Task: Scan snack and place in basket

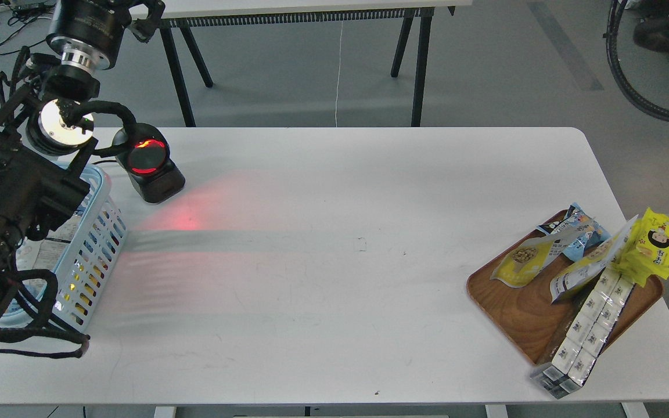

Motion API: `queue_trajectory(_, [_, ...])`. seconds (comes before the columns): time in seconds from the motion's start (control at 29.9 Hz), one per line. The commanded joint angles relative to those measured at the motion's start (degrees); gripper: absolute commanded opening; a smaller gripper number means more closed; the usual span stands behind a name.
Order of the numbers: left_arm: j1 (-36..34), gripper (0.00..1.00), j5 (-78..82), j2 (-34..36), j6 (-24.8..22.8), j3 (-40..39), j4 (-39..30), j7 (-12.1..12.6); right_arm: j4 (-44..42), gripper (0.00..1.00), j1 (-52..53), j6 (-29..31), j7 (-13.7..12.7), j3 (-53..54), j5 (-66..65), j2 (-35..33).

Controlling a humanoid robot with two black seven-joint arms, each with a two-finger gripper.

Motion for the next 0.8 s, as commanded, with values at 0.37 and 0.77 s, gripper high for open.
queue_trajectory(0.37, [0.58, 1.0, -0.1, 1.91, 0.0, -0.09, -0.16, -0.2, 31.57, 0.97, 19.62, -4.31, 5.41, -29.01, -39.37, -3.81])
queue_trajectory(0.77, [0.84, 1.0, -0.1, 1.64, 0.0, 0.0, -0.25, -0.28, 41.62, 0.97, 22.17, -11.87, 5.41, -48.88, -78.21, -7.58])
